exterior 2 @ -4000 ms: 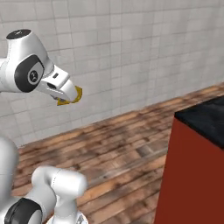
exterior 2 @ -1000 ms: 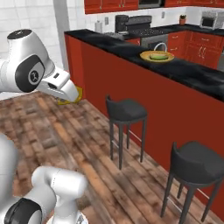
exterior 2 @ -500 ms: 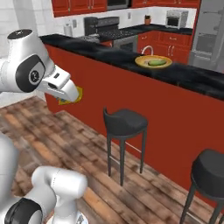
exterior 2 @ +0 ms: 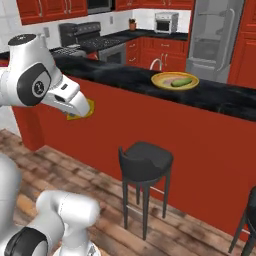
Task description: Take the cheese, steak, and cucumber from the fridge and place them on the plate on the dining counter to create an appetizer plate.
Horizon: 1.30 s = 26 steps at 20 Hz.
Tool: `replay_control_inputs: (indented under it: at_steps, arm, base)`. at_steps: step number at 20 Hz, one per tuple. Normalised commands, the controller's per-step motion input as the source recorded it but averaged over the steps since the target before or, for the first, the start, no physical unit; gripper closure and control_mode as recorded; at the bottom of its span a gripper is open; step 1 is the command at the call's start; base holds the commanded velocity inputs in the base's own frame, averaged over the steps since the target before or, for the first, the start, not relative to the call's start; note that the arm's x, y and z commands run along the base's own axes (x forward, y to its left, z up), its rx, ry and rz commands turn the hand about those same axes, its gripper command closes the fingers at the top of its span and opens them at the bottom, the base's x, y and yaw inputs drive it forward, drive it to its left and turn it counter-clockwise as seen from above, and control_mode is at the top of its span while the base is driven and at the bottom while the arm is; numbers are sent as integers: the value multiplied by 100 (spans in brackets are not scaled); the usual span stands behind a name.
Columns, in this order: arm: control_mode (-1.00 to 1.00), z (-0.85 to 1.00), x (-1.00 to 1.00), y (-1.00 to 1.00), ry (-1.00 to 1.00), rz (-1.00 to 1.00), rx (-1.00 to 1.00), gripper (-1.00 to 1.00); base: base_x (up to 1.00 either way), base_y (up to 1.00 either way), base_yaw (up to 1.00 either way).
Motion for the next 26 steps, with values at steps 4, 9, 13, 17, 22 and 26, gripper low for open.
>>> replay_control_inputs:
  at_steps: [4,9,13,17,22,26]
  arm:
    - [100,0,0,0,0,0,0,100]
    - [100,0,0,0,0,0,0,100]
    - [100,0,0,0,0,0,0,100]
    - [-100,11,67,10,-20,-33,-28,100]
    - [-100,19,65,8,-22,-28,-26,100]
    - [-100,26,70,0,-20,-24,-23,100]
  base:
    - [89,54,-36]
    - [74,33,-37]
    - [70,14,-36]
    - [0,0,0]
    - [0,0,0]
    - [0,0,0]
